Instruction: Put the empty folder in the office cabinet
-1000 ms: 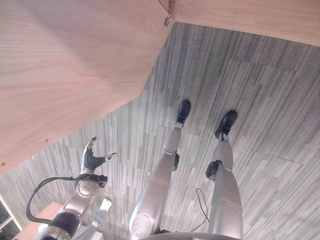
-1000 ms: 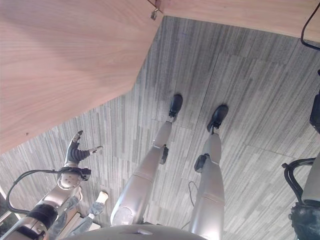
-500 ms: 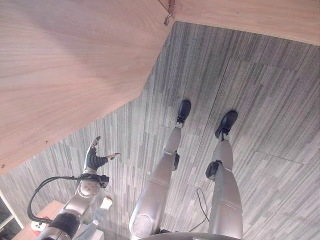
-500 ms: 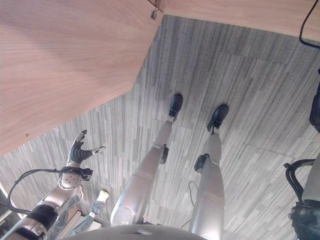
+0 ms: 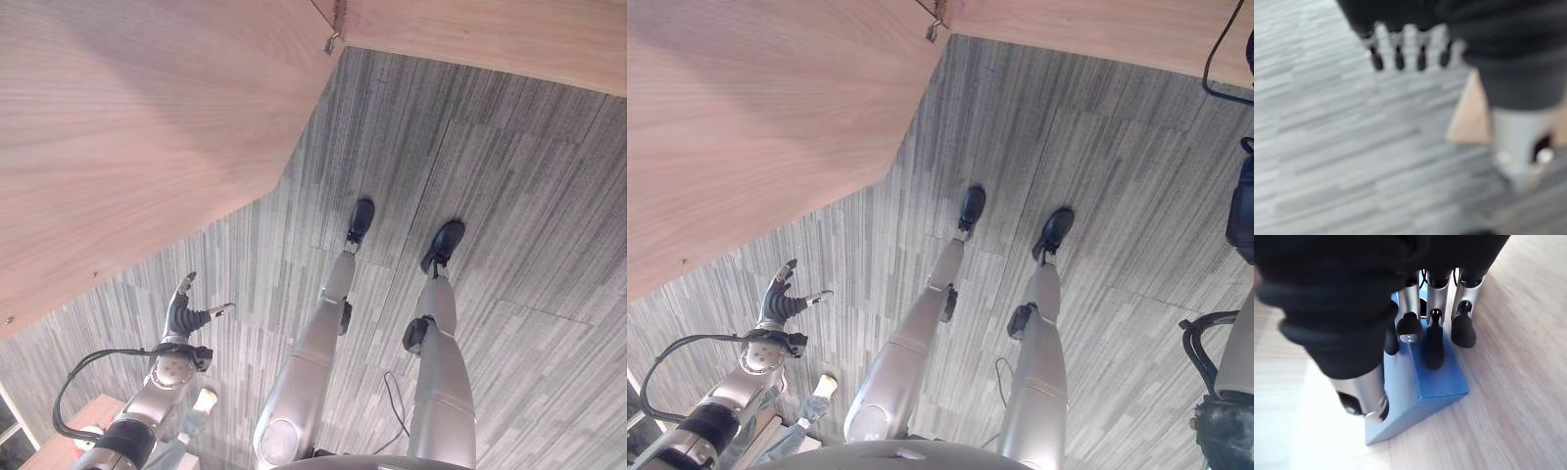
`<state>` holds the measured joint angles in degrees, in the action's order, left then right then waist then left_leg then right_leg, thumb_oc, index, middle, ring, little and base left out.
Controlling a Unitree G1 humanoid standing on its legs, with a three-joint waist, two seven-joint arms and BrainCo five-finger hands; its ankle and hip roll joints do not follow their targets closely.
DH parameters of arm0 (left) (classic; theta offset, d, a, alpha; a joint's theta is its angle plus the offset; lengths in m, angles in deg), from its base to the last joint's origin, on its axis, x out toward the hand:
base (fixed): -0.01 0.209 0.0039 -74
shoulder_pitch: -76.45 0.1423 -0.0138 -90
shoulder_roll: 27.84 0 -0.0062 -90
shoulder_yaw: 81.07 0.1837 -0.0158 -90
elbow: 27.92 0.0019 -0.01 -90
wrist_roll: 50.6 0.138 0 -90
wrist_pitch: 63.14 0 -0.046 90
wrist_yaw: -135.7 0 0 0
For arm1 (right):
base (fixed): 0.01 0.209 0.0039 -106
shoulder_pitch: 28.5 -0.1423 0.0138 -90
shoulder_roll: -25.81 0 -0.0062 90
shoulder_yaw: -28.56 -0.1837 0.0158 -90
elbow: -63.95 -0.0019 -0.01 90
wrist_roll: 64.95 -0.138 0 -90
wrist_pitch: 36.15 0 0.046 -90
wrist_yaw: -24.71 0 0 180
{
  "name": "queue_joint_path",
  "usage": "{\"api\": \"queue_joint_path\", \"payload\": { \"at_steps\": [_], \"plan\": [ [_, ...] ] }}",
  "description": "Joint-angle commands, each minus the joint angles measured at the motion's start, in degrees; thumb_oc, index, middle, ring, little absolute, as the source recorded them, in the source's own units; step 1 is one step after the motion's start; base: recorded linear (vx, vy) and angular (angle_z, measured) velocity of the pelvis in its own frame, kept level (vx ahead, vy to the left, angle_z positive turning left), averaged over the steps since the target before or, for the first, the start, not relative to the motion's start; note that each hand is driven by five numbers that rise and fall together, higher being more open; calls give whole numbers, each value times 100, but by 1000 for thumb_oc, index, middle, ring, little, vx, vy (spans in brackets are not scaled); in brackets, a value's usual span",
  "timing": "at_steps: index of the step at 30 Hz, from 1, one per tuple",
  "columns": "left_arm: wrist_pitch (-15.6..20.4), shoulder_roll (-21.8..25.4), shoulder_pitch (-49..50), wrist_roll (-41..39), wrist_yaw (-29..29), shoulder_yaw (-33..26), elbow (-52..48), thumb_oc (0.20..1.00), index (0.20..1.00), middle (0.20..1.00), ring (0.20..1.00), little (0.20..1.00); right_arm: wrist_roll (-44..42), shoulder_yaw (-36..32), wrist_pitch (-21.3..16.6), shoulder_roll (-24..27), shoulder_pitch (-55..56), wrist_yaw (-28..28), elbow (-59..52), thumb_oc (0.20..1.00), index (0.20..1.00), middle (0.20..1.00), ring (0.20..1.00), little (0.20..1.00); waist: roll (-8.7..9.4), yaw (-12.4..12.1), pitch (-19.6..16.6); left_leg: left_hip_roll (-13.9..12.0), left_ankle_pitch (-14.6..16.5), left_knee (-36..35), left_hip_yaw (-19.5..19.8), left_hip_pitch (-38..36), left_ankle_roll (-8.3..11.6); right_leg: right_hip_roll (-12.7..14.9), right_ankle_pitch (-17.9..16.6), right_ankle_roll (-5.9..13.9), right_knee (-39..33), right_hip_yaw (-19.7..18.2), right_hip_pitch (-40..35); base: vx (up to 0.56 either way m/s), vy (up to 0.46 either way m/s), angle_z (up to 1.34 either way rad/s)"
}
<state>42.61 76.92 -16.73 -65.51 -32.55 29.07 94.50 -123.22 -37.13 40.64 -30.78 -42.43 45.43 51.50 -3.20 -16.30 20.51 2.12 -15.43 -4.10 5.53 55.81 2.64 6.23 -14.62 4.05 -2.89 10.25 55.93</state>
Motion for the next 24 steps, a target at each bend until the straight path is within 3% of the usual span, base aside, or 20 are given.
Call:
{"api": "queue_joint_path", "payload": {
  "at_steps": [1, 2, 3, 8, 9, 10, 24],
  "plan": [
    [-12, 258, 592, -98, 94, -14, 104, 1000, 1000, 1000, 1000, 1000, 172, 474, 31, 83, 547, 117, 351, 1000, 1000, 1000, 1000, 1000, 138, -166, -318, -679, 582, -90, -298, -396, 702, 447, 613, 698, -166, -315, -415, 0, 0, 0],
    [-16, 251, 582, -89, 113, -16, 125, 1000, 1000, 1000, 1000, 1000, 234, 450, 36, 86, 548, 175, 383, 1000, 1000, 1000, 1000, 1000, 149, -155, -354, -694, 711, -90, -289, -441, 717, 432, 732, 724, -195, -356, -479, 0, 0, 0],
    [-13, 253, 584, -87, 116, -14, 125, 1000, 1000, 1000, 1000, 1000, 239, 443, 35, 85, 555, 180, 382, 1000, 1000, 1000, 1000, 1000, 139, -153, -306, -679, 581, -90, -301, -395, 704, 445, 610, 697, -168, -321, -420, 0, 0, 0],
    [-11, 204, 551, -86, 205, -11, 206, 1000, 1000, 1000, 1000, 1000, 357, 315, 31, 100, 590, 441, 488, 1000, 1000, 1000, 1000, 1000, 133, -122, -288, -680, 592, -90, -300, -418, 705, 435, 600, 695, -168, -325, -434, -4, 2, 0],
    [3, 190, 517, -75, 265, -24, 234, 1000, 1000, 1000, 1000, 1000, 417, 241, 27, 121, 594, 575, 546, 1000, 1000, 1000, 1000, 1000, 134, -110, -330, -698, 718, -90, -295, -463, 718, 420, 715, 721, -195, -355, -493, 0, 0, 0],
    [8, 193, 518, -72, 270, -19, 236, 1000, 1000, 1000, 1000, 1000, 423, 231, 25, 120, 604, 584, 542, 1000, 1000, 1000, 1000, 1000, 125, -109, -283, -683, 590, -90, -306, -416, 706, 434, 595, 694, -167, -318, -433, 0, 0, 0],
    [-3, 147, 496, 8, 501, -30, 212, 1000, 1000, 1000, 1000, 1000, 526, -393, 76, -47, 1184, 1013, 577, 1000, 1000, 1000, 1000, 1000, 190, -20, -295, -723, 600, -90, -293, -587, 677, 398, 627, 677, -150, -295, -633, -6, 1, 0]
  ]
}}
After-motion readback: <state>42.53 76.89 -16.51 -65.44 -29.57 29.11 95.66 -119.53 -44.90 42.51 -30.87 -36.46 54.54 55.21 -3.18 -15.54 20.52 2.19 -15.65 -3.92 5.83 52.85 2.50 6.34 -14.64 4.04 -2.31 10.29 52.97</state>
